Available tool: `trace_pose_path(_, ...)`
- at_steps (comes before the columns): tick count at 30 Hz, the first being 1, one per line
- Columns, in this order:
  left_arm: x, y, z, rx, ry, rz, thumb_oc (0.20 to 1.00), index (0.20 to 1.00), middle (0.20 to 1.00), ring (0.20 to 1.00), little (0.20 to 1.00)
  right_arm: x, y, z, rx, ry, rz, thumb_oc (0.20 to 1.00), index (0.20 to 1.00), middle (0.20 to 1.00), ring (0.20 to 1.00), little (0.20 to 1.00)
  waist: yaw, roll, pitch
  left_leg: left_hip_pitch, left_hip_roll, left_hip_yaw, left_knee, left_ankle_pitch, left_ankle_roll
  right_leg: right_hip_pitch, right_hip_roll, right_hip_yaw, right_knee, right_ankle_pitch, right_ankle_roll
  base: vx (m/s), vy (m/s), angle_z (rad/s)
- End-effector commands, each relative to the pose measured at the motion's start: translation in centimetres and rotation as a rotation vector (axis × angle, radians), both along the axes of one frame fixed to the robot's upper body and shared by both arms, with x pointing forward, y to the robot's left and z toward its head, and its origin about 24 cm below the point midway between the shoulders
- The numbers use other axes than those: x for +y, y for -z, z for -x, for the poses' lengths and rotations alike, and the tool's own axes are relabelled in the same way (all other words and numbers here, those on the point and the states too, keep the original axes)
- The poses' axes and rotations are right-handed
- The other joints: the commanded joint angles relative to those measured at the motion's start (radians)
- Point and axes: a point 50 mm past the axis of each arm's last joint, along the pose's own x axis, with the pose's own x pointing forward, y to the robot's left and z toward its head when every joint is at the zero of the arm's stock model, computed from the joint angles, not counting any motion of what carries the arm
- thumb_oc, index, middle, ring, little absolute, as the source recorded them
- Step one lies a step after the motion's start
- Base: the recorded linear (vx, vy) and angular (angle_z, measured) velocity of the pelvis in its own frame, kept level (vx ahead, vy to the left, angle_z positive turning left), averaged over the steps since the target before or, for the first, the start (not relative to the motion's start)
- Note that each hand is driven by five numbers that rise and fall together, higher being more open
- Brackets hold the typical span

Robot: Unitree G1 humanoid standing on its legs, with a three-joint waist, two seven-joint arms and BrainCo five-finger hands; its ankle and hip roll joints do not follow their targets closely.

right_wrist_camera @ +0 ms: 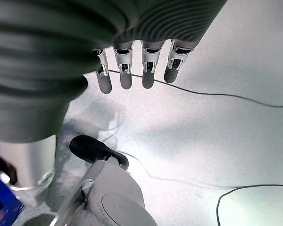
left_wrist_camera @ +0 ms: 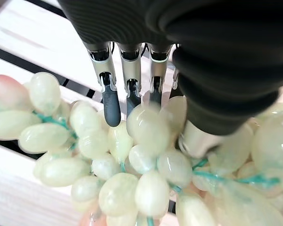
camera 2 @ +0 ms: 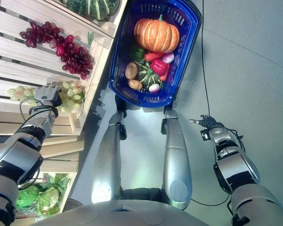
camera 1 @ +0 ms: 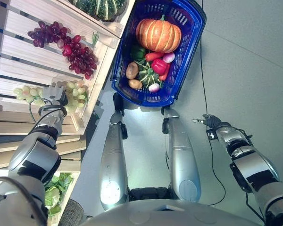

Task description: Pick up fruits and vegetables into the basket

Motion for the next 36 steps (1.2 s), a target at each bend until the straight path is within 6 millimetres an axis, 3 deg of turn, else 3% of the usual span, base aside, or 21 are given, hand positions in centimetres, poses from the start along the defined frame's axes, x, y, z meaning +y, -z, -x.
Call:
trace_pose_path(1,1.3,2.3,1.9,0.078,-0.12,0.03,1.0,1.0,1.0,1.0,1.0,-1.3,1.4,2.1,0.091,0.008,0.053,1.0,1.0,1.0,1.0,1.0,0.012,-0.009,-0.025,-0.048,-0.065,0.013,0.059,-0.037,0.053,0.048,0.057,-0.048,-0.019,-0.035,-0.023,0.0,0.0,0.0)
trace_pose_path(20,0.6,2.1,1.2,0.114,-0.093,0.119,1.0,1.0,1.0,1.0,1.0,-1.6,0.8,1.6,0.075,0.009,0.059,1.0,1.0,1.0,1.0,1.0,0.013,0.0,-0.025,-0.039,-0.068,0.016,0.043,-0.032,0.052,0.057,0.057,-0.05,-0.034,-0.031,-0.021,0.0,0.0,0.0)
trace_pose_path(28,-0.7,3.0,0.8,0.247,-0.064,0.309,1.0,1.0,1.0,1.0,1.0,-1.6,0.6,1.4,0.07,0.003,0.065,1.0,1.0,1.0,1.0,1.0,0.008,-0.004,-0.025,-0.024,-0.064,0.024,0.032,-0.029,0.053,0.074,0.058,-0.05,-0.046,-0.026,-0.019,0.0,0.0,0.0)
trace_pose_path(33,-0.8,2.7,0.6,0.238,-0.042,0.346,1.0,1.0,1.0,1.0,1.0,-2.1,0.3,1.4,0.073,0.009,0.066,1.0,1.0,1.0,1.0,1.0,0.005,-0.003,-0.025,-0.021,-0.063,0.024,0.034,-0.03,0.053,0.076,0.059,-0.049,-0.043,-0.028,-0.018,0.0,0.0,0.0)
trace_pose_path(36,-0.7,1.7,0.1,0.144,-0.038,0.363,1.0,1.0,1.0,1.0,1.0,-2.1,0.4,1.5,0.076,0.011,0.061,1.0,1.0,1.0,1.0,1.0,0.006,-0.004,-0.025,-0.022,-0.061,0.026,0.035,-0.03,0.053,0.077,0.059,-0.049,-0.044,-0.029,-0.019,0.0,0.0,0.0)
